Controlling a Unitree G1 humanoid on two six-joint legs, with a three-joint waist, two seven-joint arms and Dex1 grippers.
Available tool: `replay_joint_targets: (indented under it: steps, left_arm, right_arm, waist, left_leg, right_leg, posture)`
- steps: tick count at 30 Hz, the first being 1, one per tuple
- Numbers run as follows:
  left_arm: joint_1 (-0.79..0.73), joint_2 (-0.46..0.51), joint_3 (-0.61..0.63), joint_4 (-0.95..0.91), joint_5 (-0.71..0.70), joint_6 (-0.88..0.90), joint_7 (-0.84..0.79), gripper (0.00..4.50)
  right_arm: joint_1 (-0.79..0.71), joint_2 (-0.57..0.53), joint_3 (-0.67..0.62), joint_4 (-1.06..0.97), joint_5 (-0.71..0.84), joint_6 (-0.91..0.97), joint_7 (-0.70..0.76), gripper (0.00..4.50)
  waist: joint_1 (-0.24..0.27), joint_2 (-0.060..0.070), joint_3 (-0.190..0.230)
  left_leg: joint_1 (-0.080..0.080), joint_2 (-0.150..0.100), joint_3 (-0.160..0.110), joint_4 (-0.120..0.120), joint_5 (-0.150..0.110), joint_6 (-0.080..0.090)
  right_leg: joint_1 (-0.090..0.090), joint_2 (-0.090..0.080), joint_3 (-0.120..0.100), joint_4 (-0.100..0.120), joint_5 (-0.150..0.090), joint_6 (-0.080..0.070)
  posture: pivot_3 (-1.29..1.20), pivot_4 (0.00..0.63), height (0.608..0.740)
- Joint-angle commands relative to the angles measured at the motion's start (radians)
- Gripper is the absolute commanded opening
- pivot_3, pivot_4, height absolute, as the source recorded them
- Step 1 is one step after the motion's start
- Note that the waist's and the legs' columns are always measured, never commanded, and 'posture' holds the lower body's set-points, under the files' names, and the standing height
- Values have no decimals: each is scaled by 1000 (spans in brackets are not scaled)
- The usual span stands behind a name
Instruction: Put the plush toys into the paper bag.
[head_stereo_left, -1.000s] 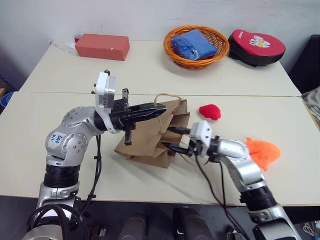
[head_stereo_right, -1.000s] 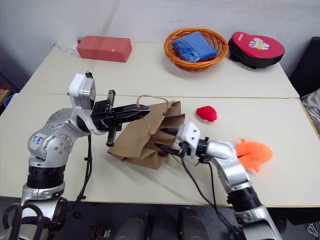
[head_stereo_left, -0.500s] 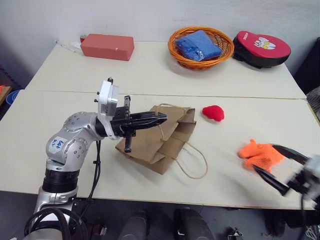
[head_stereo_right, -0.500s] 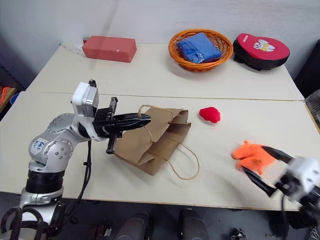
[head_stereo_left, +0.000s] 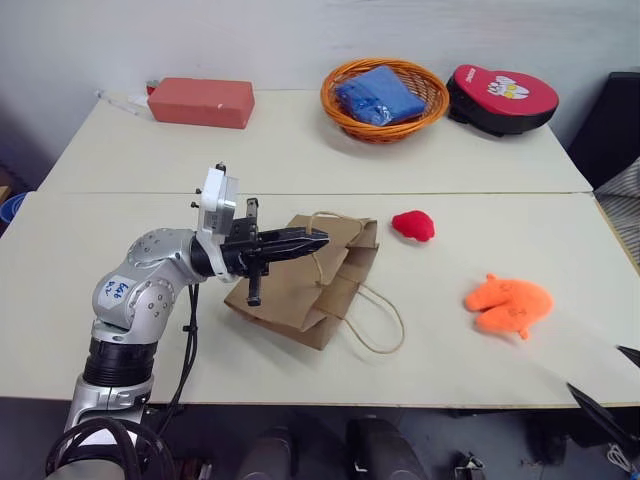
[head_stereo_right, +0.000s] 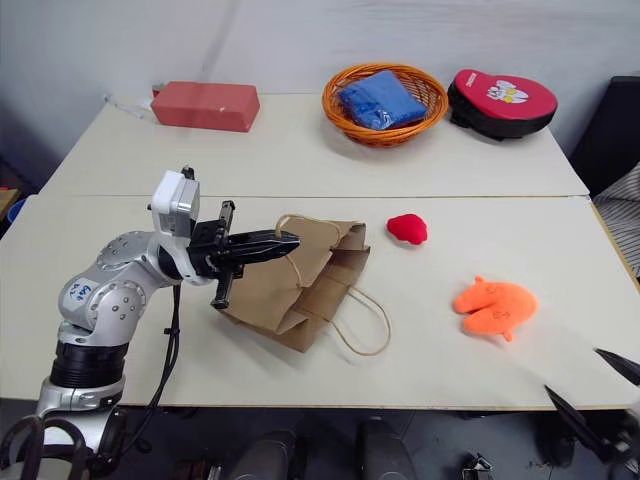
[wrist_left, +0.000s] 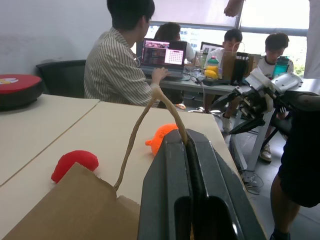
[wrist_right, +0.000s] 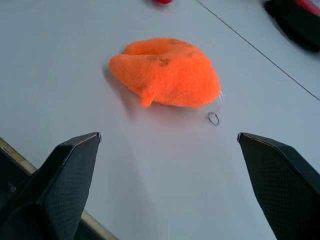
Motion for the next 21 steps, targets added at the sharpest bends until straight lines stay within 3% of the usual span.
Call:
replay_joint_targets:
  steps: [1,8,15,18,21]
  left_arm:
    - [-17,3,15,-30,-5,-9,7,0]
    - [-1,5,24,-60,-17,1,36,0]
    - [12,10,30,-78,-23,8,53,0]
    - [10,10,28,-80,-22,11,56,0]
    - [8,13,27,-80,-20,10,55,0]
  right_arm:
    - [-70,-116,46,100,-146,-75,-27,4462]
    - [-321,-259,258,346,-290,-218,-58,4462]
    - [-585,-273,468,489,-351,-286,-75,4462]
    - [-648,-264,519,511,-343,-308,-72,3876]
    - [-671,-264,547,515,-325,-310,-72,2906]
  waist:
    - [8,0,0]
    - [26,-1,0]
    - [16,-1,1]
    - [7,-1,1]
    - [6,-1,1]
  left_leg:
    - [0,0,0,-1,0,0]
    - [-2,0,-1,-2,1,-1]
    - [-1,1,-1,-1,1,-1]
    - [-1,1,-1,-1,1,-1]
    - [-2,1,-1,-1,1,-1]
  right_leg:
    - [-1,0,0,0,0,0]
    - [-1,0,-2,-2,0,0]
    - [-1,0,-2,-1,0,0]
    - [-1,1,-2,-1,0,0]
    - [-1,1,-2,-1,0,0]
  posture:
    - [0,150,740]
    - [0,150,740]
    - [0,150,740]
    - [0,150,740]
    - [0,150,740]
